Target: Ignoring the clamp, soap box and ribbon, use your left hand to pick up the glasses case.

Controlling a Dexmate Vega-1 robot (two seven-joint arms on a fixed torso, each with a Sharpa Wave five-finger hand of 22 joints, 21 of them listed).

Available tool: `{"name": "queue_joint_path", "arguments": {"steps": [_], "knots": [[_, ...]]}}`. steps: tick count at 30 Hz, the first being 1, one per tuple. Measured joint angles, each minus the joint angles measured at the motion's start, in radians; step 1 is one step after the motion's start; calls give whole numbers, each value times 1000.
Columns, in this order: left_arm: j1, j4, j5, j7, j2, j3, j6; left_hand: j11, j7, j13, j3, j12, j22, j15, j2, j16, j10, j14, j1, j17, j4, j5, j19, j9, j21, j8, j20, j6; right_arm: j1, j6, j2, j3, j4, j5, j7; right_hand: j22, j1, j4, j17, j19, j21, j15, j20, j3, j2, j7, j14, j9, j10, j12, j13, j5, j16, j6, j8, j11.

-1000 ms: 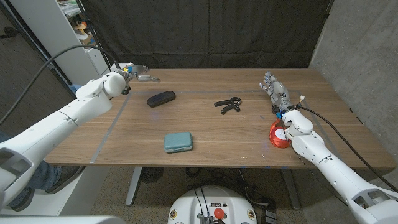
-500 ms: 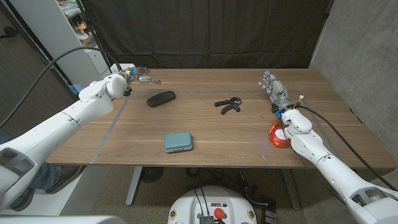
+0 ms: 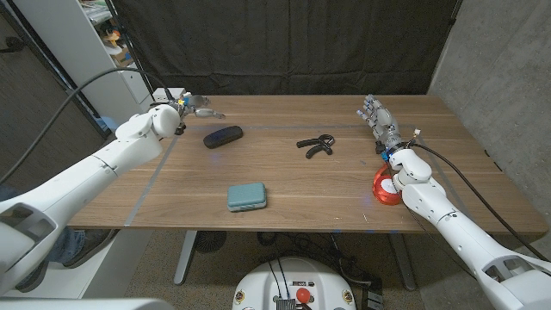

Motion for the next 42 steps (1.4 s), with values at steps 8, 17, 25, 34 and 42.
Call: {"name": "queue_joint_path", "arguments": {"steps": [8,17,25,34,42], "knots": [[-16,23,9,-3,-20,22,-17,0,0,0,-3,0,0,-5,0,0,0,5,0,0,-2,7,0,5,0,0,0,0,0,2,-3,4,-1,3,3,0,0,0,0,0,0,-2,0,0,0,0,4,0,0,0,0,0,0,0,0,0],[-37,56,18,-7,-45,48,-28,-2,0,0,-5,4,0,0,-5,0,2,10,5,0,-4,7,0,5,0,0,0,7,-2,4,-4,5,-1,6,8,0,0,0,0,4,0,-1,4,0,0,0,4,0,4,0,0,0,0,0,0,-4],[-57,89,24,-16,-64,67,-32,-2,0,0,-5,4,5,0,-1,0,9,10,9,0,-3,7,0,5,-4,0,0,7,-7,4,-7,7,-1,6,7,0,0,0,0,9,0,-5,2,0,0,0,7,0,4,0,0,0,0,0,0,-4],[-76,123,29,-19,-79,86,-34,-2,0,4,-9,4,5,0,-4,0,9,10,15,0,1,15,2,5,-4,0,2,7,-10,4,-11,11,-5,6,2,0,0,0,0,9,0,-5,2,0,0,-6,7,0,7,0,0,0,0,6,0,-7],[-86,152,35,-5,-99,103,-32,-2,0,5,-9,4,5,-4,-4,0,9,14,15,0,1,15,1,5,-8,0,2,7,-9,8,-11,12,-3,6,1,0,0,0,0,9,0,-5,2,0,0,-6,7,0,10,0,0,0,0,6,0,-5]]}}
